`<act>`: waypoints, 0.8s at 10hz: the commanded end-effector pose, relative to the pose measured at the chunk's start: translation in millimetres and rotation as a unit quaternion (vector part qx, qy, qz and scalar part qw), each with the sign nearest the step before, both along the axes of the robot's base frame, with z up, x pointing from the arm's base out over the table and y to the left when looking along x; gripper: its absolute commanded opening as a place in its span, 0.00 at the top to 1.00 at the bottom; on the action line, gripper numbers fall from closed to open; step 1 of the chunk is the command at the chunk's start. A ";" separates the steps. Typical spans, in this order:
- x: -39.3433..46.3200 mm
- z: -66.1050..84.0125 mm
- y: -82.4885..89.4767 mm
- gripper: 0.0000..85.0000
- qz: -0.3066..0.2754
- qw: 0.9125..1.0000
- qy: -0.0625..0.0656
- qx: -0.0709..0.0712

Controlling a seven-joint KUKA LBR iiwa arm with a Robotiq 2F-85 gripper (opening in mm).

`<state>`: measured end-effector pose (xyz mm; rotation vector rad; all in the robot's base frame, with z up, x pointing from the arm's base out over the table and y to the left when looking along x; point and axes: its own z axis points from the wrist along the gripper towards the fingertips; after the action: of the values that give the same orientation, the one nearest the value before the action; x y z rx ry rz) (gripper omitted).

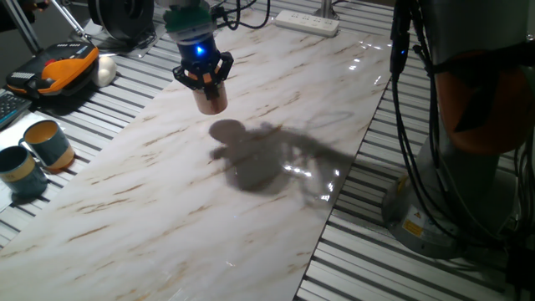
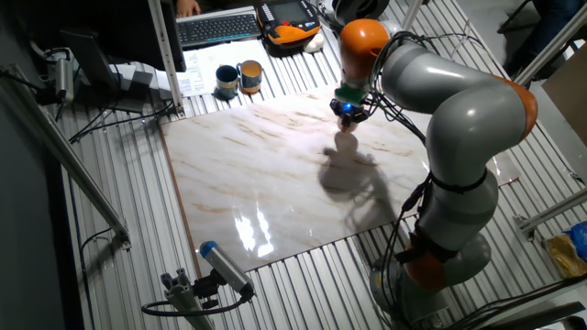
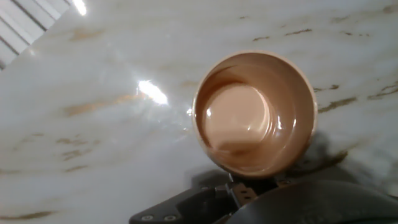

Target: Pick up the cup

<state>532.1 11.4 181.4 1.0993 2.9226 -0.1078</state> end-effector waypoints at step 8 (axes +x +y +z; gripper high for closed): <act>-7.0 2.0 5.7 1.00 0.199 0.979 -0.007 0.036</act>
<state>524.7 17.5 183.3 0.6716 3.0503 0.0079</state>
